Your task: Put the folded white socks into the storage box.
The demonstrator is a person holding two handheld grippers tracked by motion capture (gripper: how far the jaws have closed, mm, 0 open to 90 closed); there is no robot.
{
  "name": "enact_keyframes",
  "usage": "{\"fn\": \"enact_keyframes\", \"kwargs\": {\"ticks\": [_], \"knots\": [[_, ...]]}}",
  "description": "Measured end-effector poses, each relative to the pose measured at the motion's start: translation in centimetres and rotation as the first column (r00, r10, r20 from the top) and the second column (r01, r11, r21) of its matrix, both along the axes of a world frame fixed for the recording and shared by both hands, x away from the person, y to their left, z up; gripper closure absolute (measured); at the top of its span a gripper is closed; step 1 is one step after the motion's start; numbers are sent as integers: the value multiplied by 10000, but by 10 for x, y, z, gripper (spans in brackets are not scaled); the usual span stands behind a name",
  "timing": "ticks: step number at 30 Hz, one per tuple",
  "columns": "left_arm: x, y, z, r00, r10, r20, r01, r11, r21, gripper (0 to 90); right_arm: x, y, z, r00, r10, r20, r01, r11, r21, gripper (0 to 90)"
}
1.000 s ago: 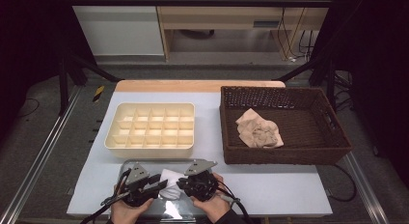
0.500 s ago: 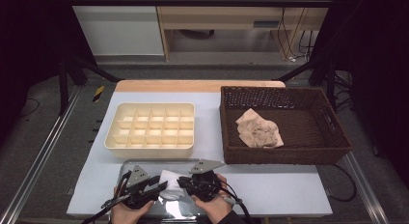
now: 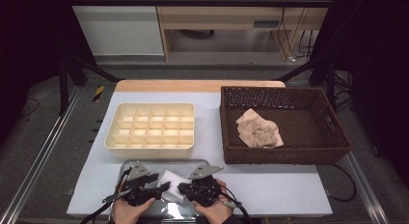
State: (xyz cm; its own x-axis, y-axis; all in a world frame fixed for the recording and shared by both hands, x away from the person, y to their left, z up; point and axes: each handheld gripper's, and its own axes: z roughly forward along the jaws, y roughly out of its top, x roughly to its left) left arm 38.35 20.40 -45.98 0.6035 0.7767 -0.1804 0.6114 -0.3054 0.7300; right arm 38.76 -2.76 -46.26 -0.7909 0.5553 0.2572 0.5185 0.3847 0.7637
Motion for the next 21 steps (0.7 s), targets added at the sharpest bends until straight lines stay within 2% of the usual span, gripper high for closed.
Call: {"fn": "enact_keyframes", "kwargs": {"ticks": [4,10,13,21], "knots": [[-1,0,-3,9988,-133,-463,126,9998,-149,399,-1,-1,-8,9998,45,-183,-47,9999,-145,876],[-3,-2,-5,9975,-250,-654,240,9996,-150,399,-3,-3,-11,9997,63,-248,-68,9998,-203,879],[-3,-4,-6,9967,-330,-736,310,9991,-279,411,-3,-5,-13,9995,35,-326,-42,9998,-204,879],[-4,-5,-7,9935,-627,-954,564,9961,-671,605,-3,-6,-13,9992,26,-391,-34,9998,-188,875]]}}
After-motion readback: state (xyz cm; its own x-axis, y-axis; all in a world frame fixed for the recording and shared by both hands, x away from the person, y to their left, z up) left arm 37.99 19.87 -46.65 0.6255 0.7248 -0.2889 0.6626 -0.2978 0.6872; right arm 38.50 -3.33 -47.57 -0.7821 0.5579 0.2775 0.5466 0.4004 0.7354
